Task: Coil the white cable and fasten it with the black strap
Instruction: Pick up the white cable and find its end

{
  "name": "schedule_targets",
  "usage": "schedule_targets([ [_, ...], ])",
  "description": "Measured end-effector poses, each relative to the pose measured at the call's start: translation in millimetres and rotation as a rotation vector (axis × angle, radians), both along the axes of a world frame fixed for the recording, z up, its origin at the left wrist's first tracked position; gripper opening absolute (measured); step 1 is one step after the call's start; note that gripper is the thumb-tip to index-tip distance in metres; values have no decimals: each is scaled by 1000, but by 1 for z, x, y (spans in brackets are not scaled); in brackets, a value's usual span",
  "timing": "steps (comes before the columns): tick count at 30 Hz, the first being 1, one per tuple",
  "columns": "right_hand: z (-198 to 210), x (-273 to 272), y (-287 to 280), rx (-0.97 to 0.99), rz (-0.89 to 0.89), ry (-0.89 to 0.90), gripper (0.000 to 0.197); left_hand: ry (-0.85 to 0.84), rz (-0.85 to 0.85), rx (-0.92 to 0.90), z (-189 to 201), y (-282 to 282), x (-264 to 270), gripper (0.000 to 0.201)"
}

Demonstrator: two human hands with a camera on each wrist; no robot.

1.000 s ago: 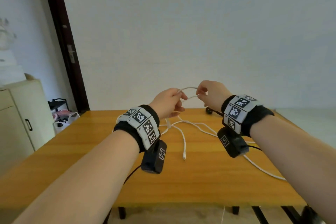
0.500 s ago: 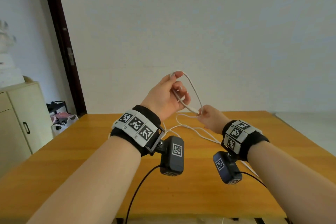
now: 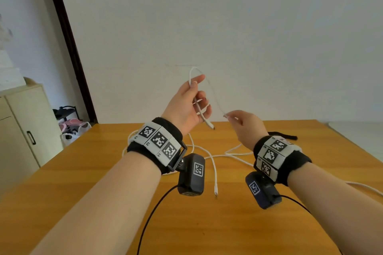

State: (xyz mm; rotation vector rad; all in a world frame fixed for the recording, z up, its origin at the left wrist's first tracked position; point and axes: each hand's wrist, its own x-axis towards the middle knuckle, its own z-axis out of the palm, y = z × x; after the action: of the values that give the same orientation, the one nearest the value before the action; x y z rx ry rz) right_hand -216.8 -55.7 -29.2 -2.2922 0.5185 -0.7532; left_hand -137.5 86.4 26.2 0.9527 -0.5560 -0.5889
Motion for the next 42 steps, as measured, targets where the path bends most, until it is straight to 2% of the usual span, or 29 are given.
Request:
schedule_targets([
  [3, -5, 6, 7, -260, 42, 218, 36, -88, 13, 65, -5, -6, 2, 24],
  [5, -9, 10, 12, -362, 76, 349, 42, -168, 41, 110, -9, -9, 3, 25],
  [7, -7, 11, 17, -385, 128, 401, 47, -261, 84, 171, -15, -10, 6, 27],
  [11, 0, 7, 24, -459, 196, 393, 43, -514, 176, 370, -23, -11, 11, 34],
  [16, 9, 0, 26, -417, 172, 249, 28, -729, 170, 497, -30, -10, 13, 40],
  [20, 10, 1, 19, -458, 69, 358, 26, -877, 143, 582, -35, -9, 16, 41],
  [24, 4, -1, 3, -310, -6, 410, 22, -1018, 139, 748, -41, -7, 22, 41],
  [27, 2, -2, -6, -137, 36, 350, 26, -983, 106, 795, -47, -5, 27, 40],
  [32, 9, -1, -9, -101, 11, 27, 21, -940, -1, 829, -52, -4, 22, 41],
  [35, 15, 2, -9, -33, 45, -74, 19, -911, -12, 881, -49, -4, 15, 41],
  [42, 19, 4, -14, 43, 23, -196, 20, -380, -200, 628, -40, -7, 8, 35],
])
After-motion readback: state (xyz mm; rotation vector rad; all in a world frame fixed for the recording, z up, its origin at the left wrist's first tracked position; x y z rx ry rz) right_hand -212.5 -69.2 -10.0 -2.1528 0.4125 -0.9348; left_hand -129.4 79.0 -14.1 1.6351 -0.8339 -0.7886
